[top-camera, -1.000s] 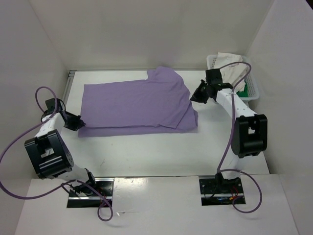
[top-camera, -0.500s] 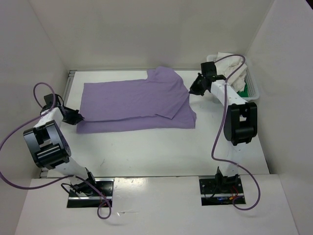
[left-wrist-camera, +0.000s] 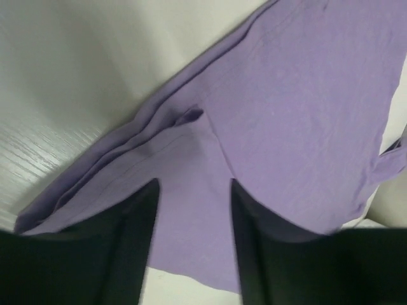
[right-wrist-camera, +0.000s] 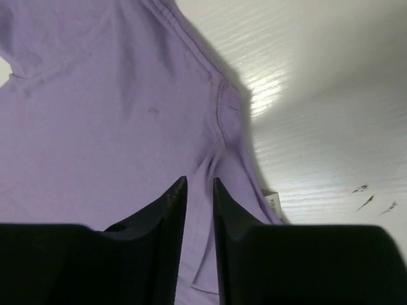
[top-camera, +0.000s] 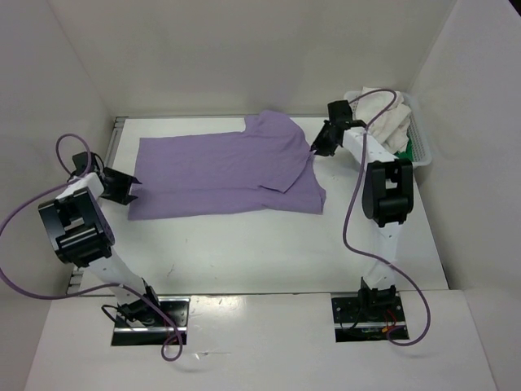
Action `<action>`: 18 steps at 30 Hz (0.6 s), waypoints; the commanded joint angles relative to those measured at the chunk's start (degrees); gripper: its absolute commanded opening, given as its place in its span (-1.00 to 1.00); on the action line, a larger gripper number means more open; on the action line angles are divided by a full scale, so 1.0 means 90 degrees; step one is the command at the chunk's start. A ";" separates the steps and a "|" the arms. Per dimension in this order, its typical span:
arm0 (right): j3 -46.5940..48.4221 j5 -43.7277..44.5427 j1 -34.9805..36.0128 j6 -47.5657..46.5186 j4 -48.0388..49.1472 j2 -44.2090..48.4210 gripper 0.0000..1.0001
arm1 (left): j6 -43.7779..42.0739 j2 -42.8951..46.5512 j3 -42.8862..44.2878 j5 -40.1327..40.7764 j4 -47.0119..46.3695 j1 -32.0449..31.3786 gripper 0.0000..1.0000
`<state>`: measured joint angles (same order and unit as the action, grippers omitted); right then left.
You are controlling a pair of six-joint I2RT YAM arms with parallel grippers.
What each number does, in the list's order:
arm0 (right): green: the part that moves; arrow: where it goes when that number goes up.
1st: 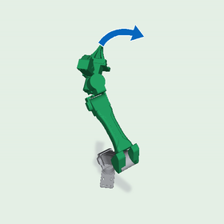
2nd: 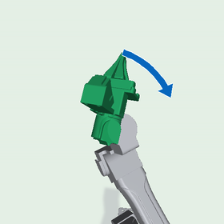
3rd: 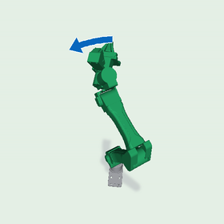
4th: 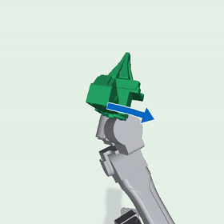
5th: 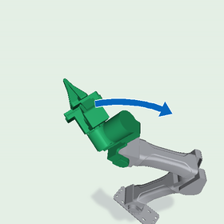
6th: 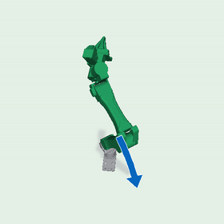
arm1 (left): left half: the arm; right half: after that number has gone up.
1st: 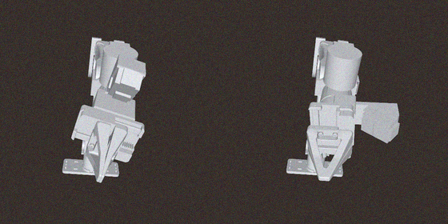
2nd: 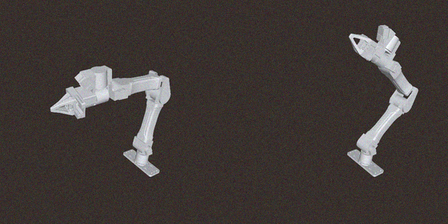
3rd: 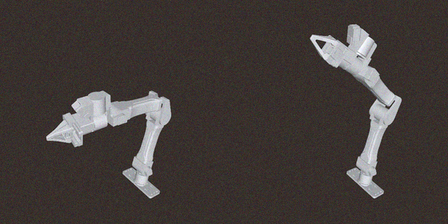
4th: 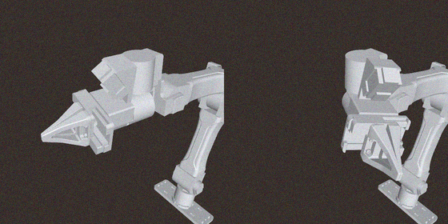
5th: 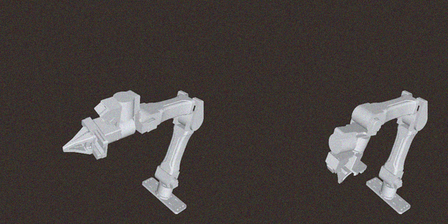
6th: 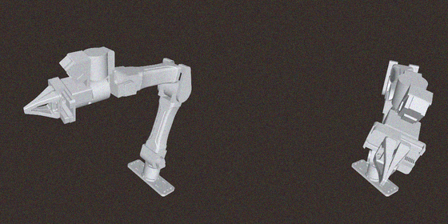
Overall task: Fold and stack the t-shirts
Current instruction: Fold the flattened tshirt in 1/3 of the way
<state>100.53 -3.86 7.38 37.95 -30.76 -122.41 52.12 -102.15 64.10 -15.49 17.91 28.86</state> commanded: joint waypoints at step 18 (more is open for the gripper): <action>-0.5496 -0.0216 0.0020 0.0675 0.1220 0.3679 -0.09 | -0.0459 0.1478 -0.1926 -0.0242 0.0208 0.0572 0.11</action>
<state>52.25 -5.61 7.38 43.16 -23.33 -90.28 49.28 -86.72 46.63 -16.43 21.63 33.63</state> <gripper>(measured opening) 0.429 0.556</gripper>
